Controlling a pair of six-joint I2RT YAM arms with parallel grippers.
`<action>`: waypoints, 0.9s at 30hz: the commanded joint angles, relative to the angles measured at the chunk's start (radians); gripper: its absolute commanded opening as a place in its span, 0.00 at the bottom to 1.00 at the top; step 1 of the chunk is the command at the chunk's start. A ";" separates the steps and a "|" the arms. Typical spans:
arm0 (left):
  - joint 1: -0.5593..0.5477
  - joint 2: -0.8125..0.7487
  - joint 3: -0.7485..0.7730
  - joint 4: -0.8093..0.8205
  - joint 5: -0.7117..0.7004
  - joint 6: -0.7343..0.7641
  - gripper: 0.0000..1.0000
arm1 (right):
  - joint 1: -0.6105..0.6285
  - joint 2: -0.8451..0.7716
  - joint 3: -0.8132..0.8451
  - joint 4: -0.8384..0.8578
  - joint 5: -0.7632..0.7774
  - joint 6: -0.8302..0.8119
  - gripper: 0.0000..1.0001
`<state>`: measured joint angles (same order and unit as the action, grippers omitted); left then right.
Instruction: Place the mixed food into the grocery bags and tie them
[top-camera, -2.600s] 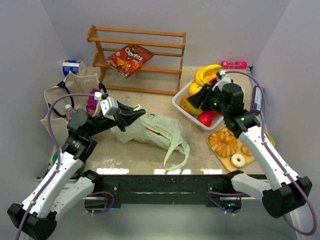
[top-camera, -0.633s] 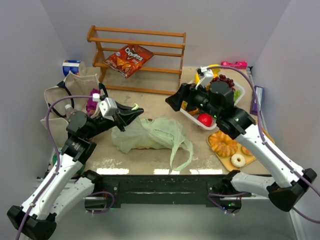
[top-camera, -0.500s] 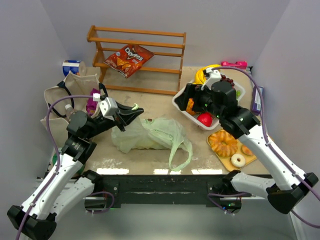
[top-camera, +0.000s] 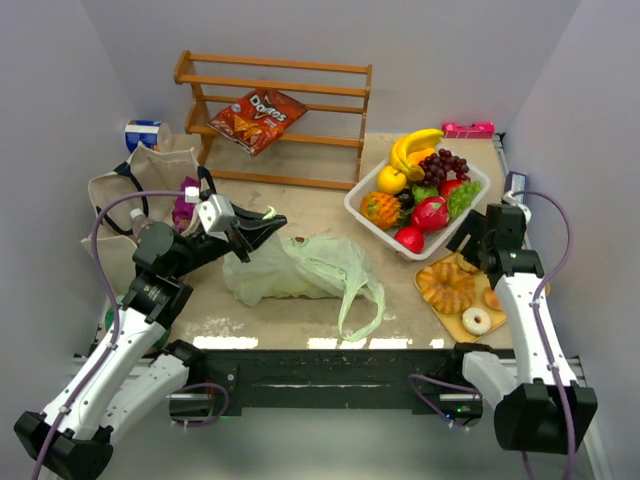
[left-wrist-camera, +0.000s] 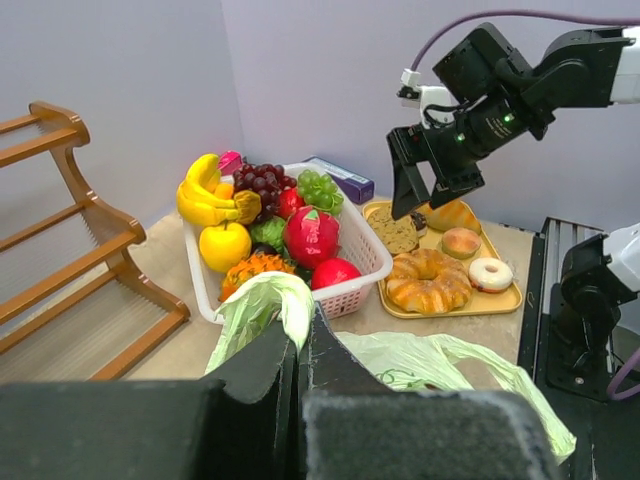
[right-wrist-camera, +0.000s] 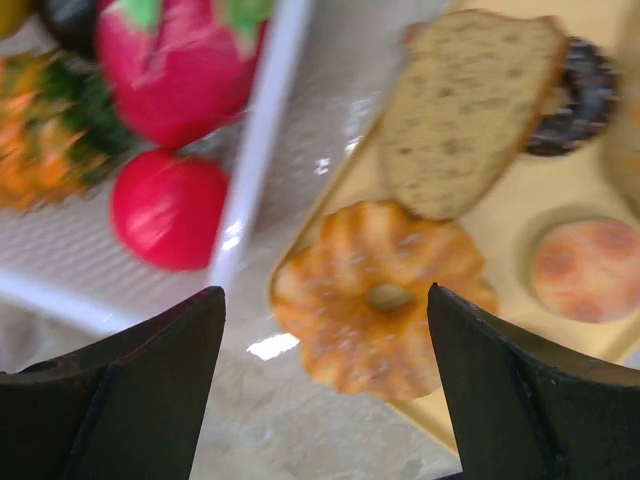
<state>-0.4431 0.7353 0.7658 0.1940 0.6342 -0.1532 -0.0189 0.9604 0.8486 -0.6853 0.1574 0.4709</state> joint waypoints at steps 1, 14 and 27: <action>0.004 -0.010 0.009 0.036 -0.010 0.007 0.00 | -0.114 0.021 -0.049 0.146 0.120 0.008 0.83; 0.004 -0.020 0.007 0.035 -0.019 0.012 0.00 | -0.274 0.343 -0.091 0.454 0.114 0.003 0.68; 0.004 -0.027 0.010 0.022 -0.030 0.026 0.00 | -0.292 0.476 -0.097 0.512 0.042 0.031 0.43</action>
<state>-0.4435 0.7197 0.7658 0.1932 0.6205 -0.1524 -0.3019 1.4418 0.7490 -0.2176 0.2348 0.4789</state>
